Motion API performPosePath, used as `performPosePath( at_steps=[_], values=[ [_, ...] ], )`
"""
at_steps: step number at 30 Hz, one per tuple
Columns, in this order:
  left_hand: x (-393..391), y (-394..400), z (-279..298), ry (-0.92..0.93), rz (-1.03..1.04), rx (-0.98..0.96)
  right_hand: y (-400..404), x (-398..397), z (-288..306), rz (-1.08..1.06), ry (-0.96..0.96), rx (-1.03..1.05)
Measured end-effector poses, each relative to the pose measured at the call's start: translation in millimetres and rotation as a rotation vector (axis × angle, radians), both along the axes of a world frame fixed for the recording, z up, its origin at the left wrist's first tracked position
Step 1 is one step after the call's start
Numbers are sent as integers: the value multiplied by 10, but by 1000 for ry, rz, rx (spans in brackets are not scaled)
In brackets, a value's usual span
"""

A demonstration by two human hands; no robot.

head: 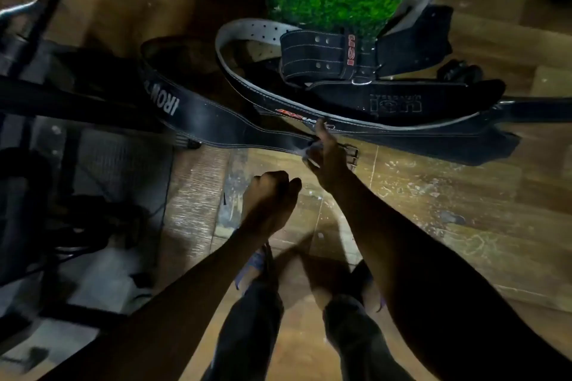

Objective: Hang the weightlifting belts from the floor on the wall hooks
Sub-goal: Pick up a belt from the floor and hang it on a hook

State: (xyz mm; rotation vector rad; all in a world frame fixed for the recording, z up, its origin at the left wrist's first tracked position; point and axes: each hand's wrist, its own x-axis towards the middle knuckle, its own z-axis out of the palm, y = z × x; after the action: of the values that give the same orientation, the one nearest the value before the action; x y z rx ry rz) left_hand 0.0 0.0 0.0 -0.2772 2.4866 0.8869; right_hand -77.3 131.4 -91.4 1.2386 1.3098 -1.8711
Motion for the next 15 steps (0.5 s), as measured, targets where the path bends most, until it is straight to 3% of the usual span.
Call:
performPosePath(
  at_steps=[3,11,15],
  values=[
    [-127,-157,-111,69,49,41,-171,-313,-13,-95,-9,-224],
    [-177,-365,14,144,101,106,-420,-421,133,-403,-1,-244],
    [-99,-251,207,168,104,135,-336,-130,301,-220,-68,45]
  ],
)
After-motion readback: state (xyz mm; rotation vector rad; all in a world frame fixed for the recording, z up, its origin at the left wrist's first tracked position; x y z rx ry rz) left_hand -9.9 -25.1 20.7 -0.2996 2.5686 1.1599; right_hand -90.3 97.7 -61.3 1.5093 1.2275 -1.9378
